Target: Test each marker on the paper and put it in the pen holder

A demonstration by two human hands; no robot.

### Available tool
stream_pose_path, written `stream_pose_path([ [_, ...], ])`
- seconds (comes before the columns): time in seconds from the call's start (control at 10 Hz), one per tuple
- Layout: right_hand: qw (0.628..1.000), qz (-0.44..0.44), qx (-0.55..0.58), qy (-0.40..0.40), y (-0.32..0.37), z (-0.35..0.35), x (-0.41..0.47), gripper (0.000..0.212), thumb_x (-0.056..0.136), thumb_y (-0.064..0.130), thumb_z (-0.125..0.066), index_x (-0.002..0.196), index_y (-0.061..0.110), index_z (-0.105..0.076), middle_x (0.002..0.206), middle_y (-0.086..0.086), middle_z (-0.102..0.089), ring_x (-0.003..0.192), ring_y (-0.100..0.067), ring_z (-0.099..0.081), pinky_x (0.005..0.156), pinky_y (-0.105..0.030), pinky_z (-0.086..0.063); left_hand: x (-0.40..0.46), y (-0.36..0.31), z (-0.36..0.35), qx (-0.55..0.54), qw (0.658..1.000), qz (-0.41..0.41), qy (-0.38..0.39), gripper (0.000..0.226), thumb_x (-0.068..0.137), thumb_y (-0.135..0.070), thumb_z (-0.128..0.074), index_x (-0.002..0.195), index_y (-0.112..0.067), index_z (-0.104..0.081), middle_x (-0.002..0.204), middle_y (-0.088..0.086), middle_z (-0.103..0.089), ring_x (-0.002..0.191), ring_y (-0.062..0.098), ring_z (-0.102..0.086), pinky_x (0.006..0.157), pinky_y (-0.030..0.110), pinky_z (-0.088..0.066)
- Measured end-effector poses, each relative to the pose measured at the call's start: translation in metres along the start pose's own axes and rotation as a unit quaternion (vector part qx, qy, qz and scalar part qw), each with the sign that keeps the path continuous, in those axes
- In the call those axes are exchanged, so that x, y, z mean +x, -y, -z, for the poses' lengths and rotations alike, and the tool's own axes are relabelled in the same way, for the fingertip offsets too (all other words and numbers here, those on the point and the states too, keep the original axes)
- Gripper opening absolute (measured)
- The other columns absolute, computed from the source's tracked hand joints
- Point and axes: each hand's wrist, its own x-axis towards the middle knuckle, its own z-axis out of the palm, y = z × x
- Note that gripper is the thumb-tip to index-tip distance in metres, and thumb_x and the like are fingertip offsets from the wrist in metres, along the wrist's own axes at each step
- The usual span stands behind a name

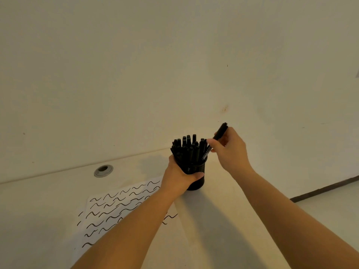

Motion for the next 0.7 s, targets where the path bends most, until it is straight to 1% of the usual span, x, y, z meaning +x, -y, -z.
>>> stream_pose_path([
  [0.1,0.999,0.027,-0.024,0.025,-0.006,-0.008,-0.005,0.042,0.080,0.017,-0.068,0.112,0.023,-0.041,0.081,0.009,-0.057,0.070,-0.005,-0.062,0.059,-0.015,-0.046,0.001,0.002,0.001,0.029,1.000,0.001,-0.004,0.077,0.052,-0.043,-0.082,0.109,-0.034,-0.032,0.086,-0.028,-0.045,0.081,-0.002,-0.046,0.058,0.008,-0.032],
  [0.2,0.996,0.081,-0.037,0.025,-0.012,-0.011,-0.005,0.061,0.080,0.014,-0.068,0.128,0.032,-0.035,0.079,0.014,-0.054,0.070,0.006,-0.057,0.057,-0.004,-0.041,0.002,0.002,0.002,0.037,0.999,0.002,-0.005,0.076,0.051,-0.043,-0.082,0.106,-0.035,-0.030,0.085,-0.028,-0.045,0.079,-0.003,-0.047,0.058,0.007,-0.033],
  [0.3,0.993,0.076,-0.072,0.063,-0.018,-0.013,-0.006,0.050,0.078,0.014,-0.067,0.116,0.035,-0.042,0.080,0.018,-0.054,0.070,0.005,-0.058,0.057,-0.008,-0.040,0.001,0.002,0.002,0.033,0.999,-0.001,0.001,0.078,0.051,-0.043,-0.082,0.109,-0.033,-0.032,0.087,-0.027,-0.046,0.080,-0.003,-0.048,0.058,0.008,-0.034],
  [0.4,0.988,0.095,-0.098,0.074,-0.027,-0.015,-0.009,0.039,0.082,0.012,-0.062,0.113,0.031,-0.050,0.081,0.019,-0.054,0.074,0.004,-0.056,0.062,-0.012,-0.038,0.001,0.001,0.002,0.024,1.000,-0.004,-0.001,0.081,0.051,-0.042,-0.082,0.115,-0.030,-0.034,0.089,-0.027,-0.047,0.084,-0.001,-0.049,0.060,0.009,-0.035],
  [0.5,0.985,0.113,-0.119,0.055,-0.033,-0.013,-0.016,0.034,0.089,0.016,-0.056,0.121,0.026,-0.053,0.084,0.009,-0.057,0.073,-0.003,-0.055,0.066,-0.017,-0.041,-0.005,-0.001,0.003,0.010,1.000,-0.001,-0.002,0.083,0.053,-0.040,-0.082,0.119,-0.029,-0.034,0.093,-0.025,-0.048,0.088,0.004,-0.051,0.064,0.011,-0.038],
  [0.6,0.982,0.112,-0.148,0.046,-0.037,-0.009,-0.021,0.032,0.091,0.018,-0.053,0.123,0.025,-0.053,0.089,0.006,-0.058,0.077,-0.010,-0.055,0.070,-0.023,-0.040,-0.005,-0.003,0.002,-0.012,1.000,0.012,0.007,0.081,0.059,-0.034,-0.082,0.124,-0.027,-0.033,0.101,-0.018,-0.049,0.093,0.006,-0.050,0.070,0.016,-0.039],
  [0.7,0.989,0.063,-0.136,0.020,-0.027,0.003,-0.017,0.029,0.092,0.015,-0.050,0.119,0.023,-0.054,0.097,0.004,-0.060,0.082,-0.012,-0.054,0.072,-0.024,-0.038,-0.015,-0.012,0.004,-0.029,0.999,0.027,0.014,0.073,0.070,-0.023,-0.076,0.130,-0.019,-0.035,0.119,-0.006,-0.052,0.103,0.010,-0.050,0.083,0.024,-0.040],
])
